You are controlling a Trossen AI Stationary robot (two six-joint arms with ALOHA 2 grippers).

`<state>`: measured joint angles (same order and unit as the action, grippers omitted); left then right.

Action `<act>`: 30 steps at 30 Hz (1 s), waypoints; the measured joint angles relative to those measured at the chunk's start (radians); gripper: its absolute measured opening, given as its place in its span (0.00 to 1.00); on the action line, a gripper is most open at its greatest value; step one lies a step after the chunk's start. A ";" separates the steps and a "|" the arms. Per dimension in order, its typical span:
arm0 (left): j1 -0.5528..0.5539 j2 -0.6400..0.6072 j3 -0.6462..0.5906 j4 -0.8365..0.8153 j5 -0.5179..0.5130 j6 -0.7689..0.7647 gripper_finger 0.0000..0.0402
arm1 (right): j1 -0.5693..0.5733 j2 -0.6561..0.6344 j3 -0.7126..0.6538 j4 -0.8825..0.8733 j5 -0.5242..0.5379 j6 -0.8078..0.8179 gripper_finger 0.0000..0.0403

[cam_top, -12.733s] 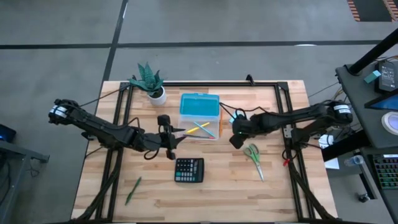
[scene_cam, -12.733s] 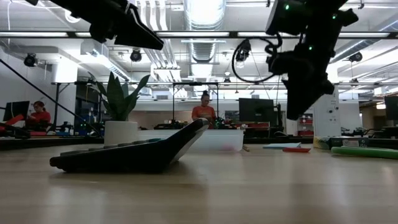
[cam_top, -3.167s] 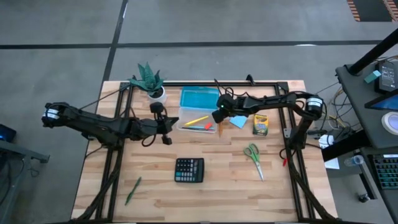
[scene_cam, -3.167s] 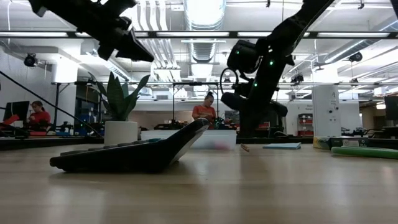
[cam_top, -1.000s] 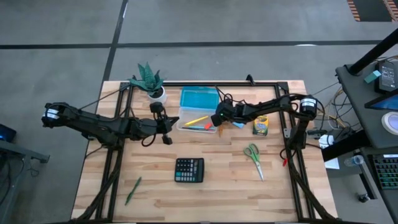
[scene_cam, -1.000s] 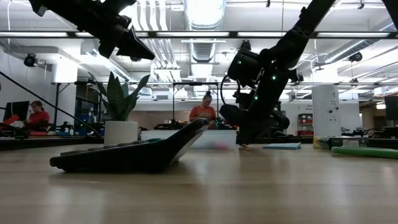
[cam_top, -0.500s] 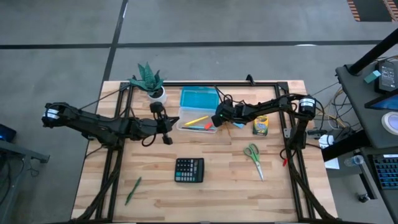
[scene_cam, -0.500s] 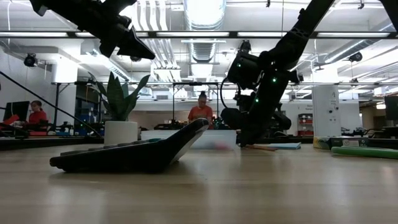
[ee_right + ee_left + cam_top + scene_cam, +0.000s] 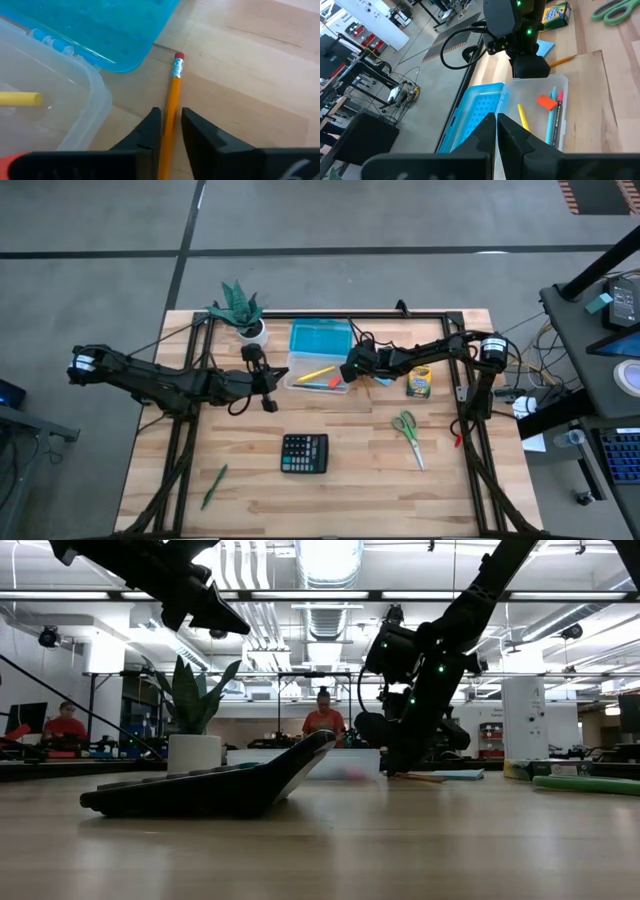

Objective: Pack school essentials
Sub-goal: Put the orange pencil into the supply box

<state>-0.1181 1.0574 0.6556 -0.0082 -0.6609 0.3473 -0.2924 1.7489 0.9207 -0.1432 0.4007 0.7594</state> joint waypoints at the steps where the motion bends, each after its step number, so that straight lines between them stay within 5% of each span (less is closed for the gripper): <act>1: 0.000 0.000 0.000 0.000 0.000 0.000 0.00 | 0.000 0.000 0.000 -0.001 0.000 -0.001 0.14; 4: 0.000 0.000 0.000 0.000 0.000 0.000 0.00 | 0.000 0.000 0.000 -0.001 0.000 -0.010 0.05; 15: 0.000 -0.001 -0.002 0.001 0.000 0.000 0.00 | 0.000 -0.033 -0.004 -0.012 -0.023 -0.018 0.03; 30: 0.000 0.001 -0.002 0.072 0.004 0.001 0.00 | 0.027 -0.371 -0.003 -0.086 -0.039 -0.194 0.03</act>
<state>-0.1181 1.0580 0.6540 0.0634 -0.6567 0.3484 -0.2650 1.3780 0.9173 -0.2295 0.3613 0.5652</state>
